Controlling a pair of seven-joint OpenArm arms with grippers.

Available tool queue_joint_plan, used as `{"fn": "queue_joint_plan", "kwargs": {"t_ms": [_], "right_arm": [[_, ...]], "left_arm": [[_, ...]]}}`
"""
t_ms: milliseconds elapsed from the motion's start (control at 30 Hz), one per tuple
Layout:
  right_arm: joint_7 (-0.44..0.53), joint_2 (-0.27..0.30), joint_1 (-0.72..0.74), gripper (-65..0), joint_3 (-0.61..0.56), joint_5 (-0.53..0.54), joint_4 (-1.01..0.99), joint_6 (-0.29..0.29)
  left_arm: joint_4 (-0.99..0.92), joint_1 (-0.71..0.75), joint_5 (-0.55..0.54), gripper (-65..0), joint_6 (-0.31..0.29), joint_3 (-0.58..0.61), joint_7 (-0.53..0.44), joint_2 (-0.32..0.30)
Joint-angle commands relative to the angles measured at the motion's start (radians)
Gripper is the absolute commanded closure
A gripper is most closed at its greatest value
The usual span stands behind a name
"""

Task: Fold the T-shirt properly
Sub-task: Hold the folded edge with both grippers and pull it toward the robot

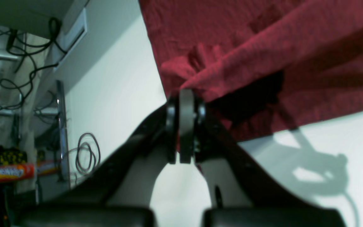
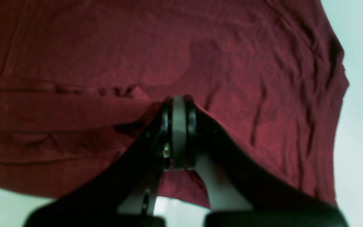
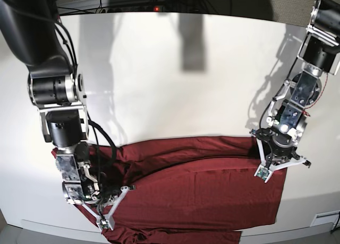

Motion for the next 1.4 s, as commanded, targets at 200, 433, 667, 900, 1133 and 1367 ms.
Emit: {"fn": "queue_joint_plan", "kwargs": {"t_ms": [200,433,667,900,1133,1367], "right_arm": [[0.071,-0.002,0.045,0.0,0.004,-0.061,0.016,-0.023],[0.085,-0.002,0.045,0.0,0.004,-0.079,0.016,-0.059],[0.214,-0.002,0.035,-26.2,0.004,-0.080,0.016,-0.090],[0.218,-0.002,0.034,-27.6,0.004,-0.079,0.016,-0.171],[0.156,-0.002,0.033,-27.6,0.004,-0.079,0.016,-0.170],[0.129,-0.002,0.033,-27.6,0.004,-0.079,0.016,-0.170]], "left_arm": [[-0.018,-0.061,0.014,0.0,0.005,-0.006,-0.033,-0.009],[-0.018,-0.064,0.012,0.0,0.004,-0.006,-0.047,-0.009],[-0.018,-0.064,0.010,0.0,0.004,-0.006,-0.023,-0.009],[-0.018,-0.064,0.011,0.0,0.004,-0.006,-0.034,-0.009],[-0.019,-0.065,0.011,0.0,0.003,-0.006,-0.130,-0.009],[-0.085,-0.118,0.011,0.0,-0.042,-0.006,-0.154,-0.006]]}}
